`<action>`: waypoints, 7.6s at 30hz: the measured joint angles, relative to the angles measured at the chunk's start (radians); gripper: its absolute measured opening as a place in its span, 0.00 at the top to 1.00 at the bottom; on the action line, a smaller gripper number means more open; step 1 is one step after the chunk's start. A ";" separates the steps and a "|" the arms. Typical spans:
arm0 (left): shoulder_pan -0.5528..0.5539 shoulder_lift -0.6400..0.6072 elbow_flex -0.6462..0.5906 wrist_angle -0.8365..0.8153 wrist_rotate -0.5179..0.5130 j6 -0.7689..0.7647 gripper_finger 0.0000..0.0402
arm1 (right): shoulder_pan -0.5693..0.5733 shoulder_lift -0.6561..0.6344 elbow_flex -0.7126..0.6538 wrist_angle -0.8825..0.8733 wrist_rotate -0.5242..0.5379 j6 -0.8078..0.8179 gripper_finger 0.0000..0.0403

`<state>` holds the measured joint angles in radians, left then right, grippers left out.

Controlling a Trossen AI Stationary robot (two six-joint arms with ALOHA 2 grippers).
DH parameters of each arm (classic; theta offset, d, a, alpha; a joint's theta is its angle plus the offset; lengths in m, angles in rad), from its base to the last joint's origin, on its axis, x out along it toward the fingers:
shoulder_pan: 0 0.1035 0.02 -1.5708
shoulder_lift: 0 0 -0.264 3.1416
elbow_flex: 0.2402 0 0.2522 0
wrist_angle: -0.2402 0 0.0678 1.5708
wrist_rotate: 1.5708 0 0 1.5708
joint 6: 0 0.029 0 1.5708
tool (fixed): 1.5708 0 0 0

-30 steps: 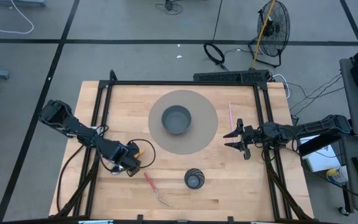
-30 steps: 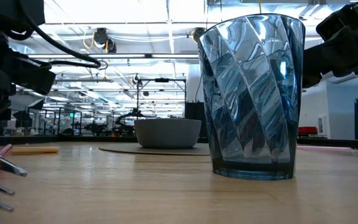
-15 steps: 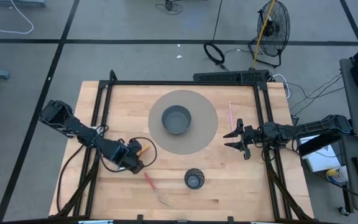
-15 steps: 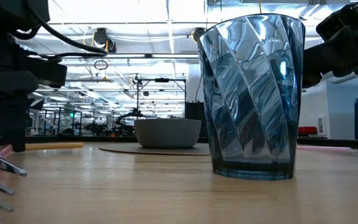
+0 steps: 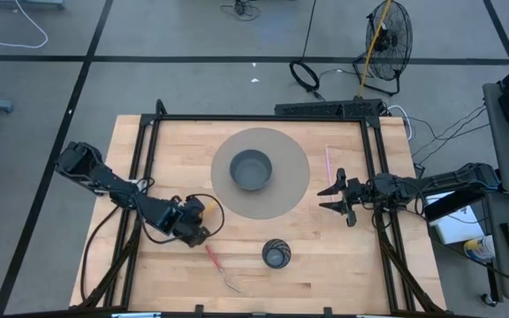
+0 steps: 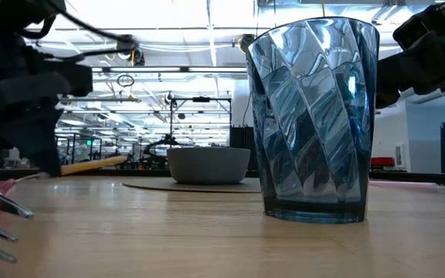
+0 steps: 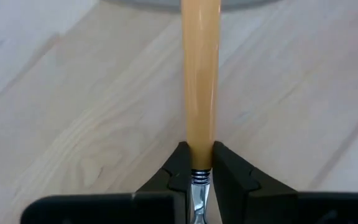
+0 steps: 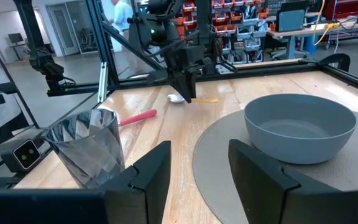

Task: Pick & Place Utensil
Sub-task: Put the yellow spoon into the dark blue bowl, then put the pink fork into the dark blue bowl

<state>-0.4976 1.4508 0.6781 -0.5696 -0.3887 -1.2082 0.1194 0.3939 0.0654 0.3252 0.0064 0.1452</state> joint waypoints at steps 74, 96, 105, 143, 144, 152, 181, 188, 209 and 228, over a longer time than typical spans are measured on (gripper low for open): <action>0.585 0.313 0.002 1.441 -0.356 0.582 0.86 | 0.000 0.019 0.000 -0.013 0.000 0.004 0.61; 0.663 0.313 0.002 1.349 -0.236 0.578 0.85 | 0.000 0.019 0.000 0.003 0.051 -0.008 0.61; 0.665 0.313 0.002 1.334 -0.237 0.585 0.85 | 0.000 0.019 0.000 0.007 0.051 -0.015 0.61; 0.688 0.389 0.105 1.172 -0.207 0.597 0.81 | 0.000 0.037 0.000 -0.002 0.049 -0.018 0.61; 0.688 0.389 0.105 1.171 -0.214 0.598 0.80 | 0.000 0.037 0.000 -0.002 0.049 -0.014 0.61; 0.689 0.389 0.105 1.170 -0.241 0.597 0.73 | 0.000 0.037 0.000 -0.002 0.049 -0.008 0.61; 0.598 -0.070 0.103 0.620 -0.051 1.035 0.72 | 0.000 0.043 0.000 -0.008 0.049 0.008 0.61; 0.429 -0.264 0.070 0.378 -0.135 1.015 0.72 | 0.000 0.043 0.000 0.007 0.049 0.008 0.61; -0.019 -0.276 -0.080 0.560 0.182 0.831 0.72 | 0.000 0.053 0.000 0.118 0.155 -0.037 0.61; -0.096 0.057 -0.080 0.830 0.381 0.684 0.72 | 0.000 0.066 0.000 0.119 0.153 -0.034 0.61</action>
<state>-0.5936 1.5080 0.5983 0.2605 -0.0075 -0.5247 0.1192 0.4599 0.0657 0.4446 0.1596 0.1115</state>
